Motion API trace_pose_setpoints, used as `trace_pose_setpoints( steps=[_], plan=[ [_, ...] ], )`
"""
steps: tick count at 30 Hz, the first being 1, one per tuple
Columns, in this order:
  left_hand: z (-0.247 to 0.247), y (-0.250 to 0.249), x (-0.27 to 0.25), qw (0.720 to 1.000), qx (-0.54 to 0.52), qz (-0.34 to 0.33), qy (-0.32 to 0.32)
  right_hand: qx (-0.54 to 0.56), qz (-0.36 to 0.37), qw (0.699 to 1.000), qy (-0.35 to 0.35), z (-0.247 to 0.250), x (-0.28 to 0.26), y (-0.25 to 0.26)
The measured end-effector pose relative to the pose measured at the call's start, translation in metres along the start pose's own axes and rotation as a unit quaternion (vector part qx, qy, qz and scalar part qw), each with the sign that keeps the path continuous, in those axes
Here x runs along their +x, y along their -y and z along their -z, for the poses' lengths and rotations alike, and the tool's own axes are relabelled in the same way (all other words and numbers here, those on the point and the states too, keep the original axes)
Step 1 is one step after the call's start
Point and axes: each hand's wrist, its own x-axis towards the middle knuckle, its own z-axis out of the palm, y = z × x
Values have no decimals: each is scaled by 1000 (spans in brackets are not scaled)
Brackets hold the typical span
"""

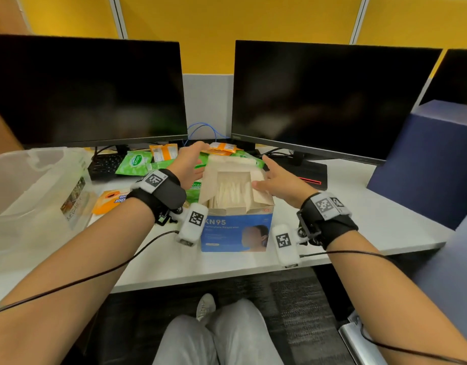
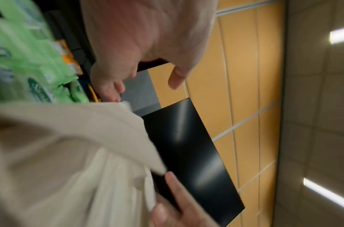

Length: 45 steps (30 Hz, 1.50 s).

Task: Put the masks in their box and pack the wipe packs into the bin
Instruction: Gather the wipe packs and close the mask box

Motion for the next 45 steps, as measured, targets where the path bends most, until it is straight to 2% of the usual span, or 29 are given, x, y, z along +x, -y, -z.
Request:
trace_pose_setpoints(
  steps=[2,4,7,9,10,12,13,15,17,20,21,23,27,31,34,36,40,43,45],
  plan=[
    [3,0,-3,997,-67,-24,6,-21,14,1000,-2,-6,2,-7],
    [4,1,-6,994,-78,-59,41,18,23,1000,-7,-9,6,-15],
    [4,0,-12,991,-27,-129,11,132,76,986,-61,-3,0,-9],
    [5,-3,-22,978,33,-204,-32,123,157,976,-91,7,-13,1],
    [7,-3,-27,961,93,-258,-37,92,200,971,-91,11,-22,7],
    [12,3,-35,899,228,-373,-6,-22,264,962,-69,17,-39,17],
    [14,9,-37,868,273,-414,10,-96,271,956,-57,18,-43,18],
    [16,22,-45,809,332,-485,22,-226,239,944,-26,17,-46,14],
    [15,32,-53,724,418,-548,12,-298,190,935,-23,12,-45,5],
    [13,50,-60,598,534,-597,19,-271,152,950,-38,9,-46,-1],
    [13,55,-61,570,556,-604,24,-259,150,954,-34,7,-46,-2],
    [11,65,-62,536,578,-615,23,-236,163,956,-51,4,-46,-4],
    [6,77,-65,520,610,-598,-25,-193,192,955,-115,2,-43,-5],
    [-5,82,-67,490,680,-538,-81,-60,170,978,-102,3,-41,-7],
    [-11,86,-70,475,703,-521,-95,-42,158,982,-98,4,-39,-10],
    [-11,87,-69,480,690,-534,-91,-52,145,984,-94,5,-38,-13],
    [-7,86,-69,512,638,-574,-45,-98,119,984,-86,6,-37,-17],
    [-1,82,-66,542,617,-570,-2,-131,113,982,-74,7,-39,-14],
    [4,82,-64,552,606,-572,23,-141,102,983,-57,9,-39,-11]
  ],
)
